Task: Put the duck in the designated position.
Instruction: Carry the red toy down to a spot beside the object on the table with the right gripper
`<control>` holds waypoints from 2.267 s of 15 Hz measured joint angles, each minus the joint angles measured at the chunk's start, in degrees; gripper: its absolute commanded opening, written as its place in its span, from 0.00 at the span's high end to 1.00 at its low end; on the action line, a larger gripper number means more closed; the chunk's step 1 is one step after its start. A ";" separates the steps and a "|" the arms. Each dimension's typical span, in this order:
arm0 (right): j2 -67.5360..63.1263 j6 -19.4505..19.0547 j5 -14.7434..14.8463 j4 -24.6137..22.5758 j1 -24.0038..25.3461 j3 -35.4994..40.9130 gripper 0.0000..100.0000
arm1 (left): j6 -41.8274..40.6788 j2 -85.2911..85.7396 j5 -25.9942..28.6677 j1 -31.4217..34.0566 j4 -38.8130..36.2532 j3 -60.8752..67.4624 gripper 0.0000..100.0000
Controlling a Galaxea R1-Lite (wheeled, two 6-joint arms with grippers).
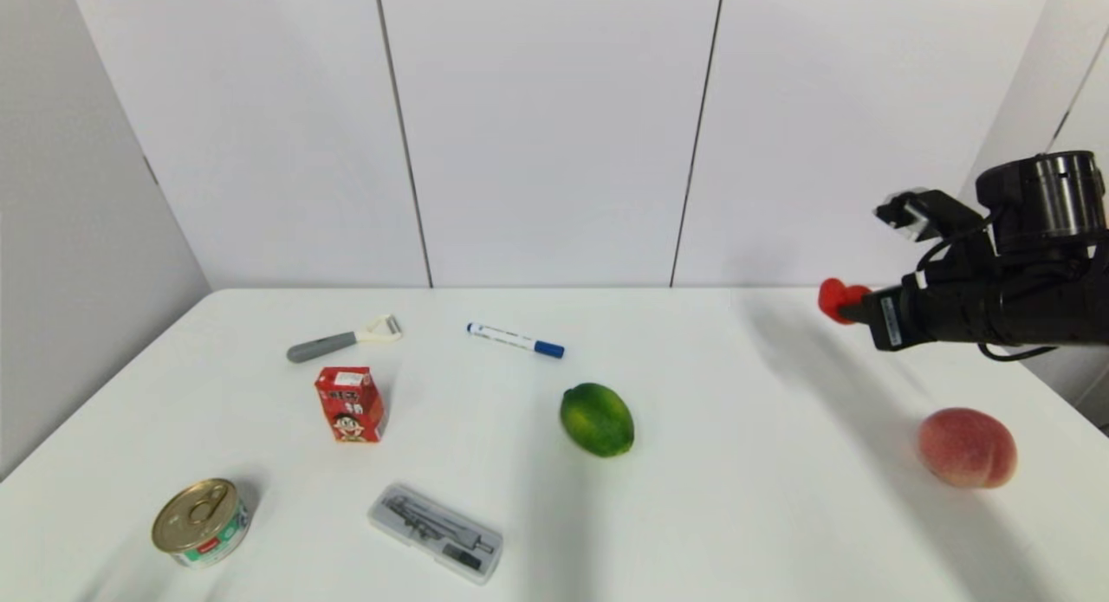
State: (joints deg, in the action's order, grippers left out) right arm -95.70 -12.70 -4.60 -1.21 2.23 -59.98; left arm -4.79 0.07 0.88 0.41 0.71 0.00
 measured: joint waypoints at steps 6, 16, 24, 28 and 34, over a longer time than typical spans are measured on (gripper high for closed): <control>-6.18 -5.46 -3.30 0.06 -7.72 -8.31 1.00 | 0.00 0.00 -0.02 0.00 -0.02 0.00 0.00; -11.12 -11.19 -5.46 15.42 -9.53 -13.99 1.00 | 0.00 0.00 0.00 0.00 -0.02 0.00 0.00; -13.57 -13.03 -5.02 24.66 -10.63 -17.73 1.00 | 0.00 0.00 0.00 0.00 0.00 0.00 0.00; -15.32 -13.64 -5.02 24.69 -11.96 -17.80 1.00 | 0.00 0.00 0.00 0.00 0.00 0.00 0.00; -17.64 -13.67 -5.22 24.25 -12.23 -17.81 1.00 | -0.02 0.00 0.00 0.00 0.00 0.00 0.00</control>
State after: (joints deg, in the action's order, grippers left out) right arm -113.34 -26.37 -9.81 23.04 -10.00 -77.79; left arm -4.82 0.07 0.88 0.41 0.71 0.00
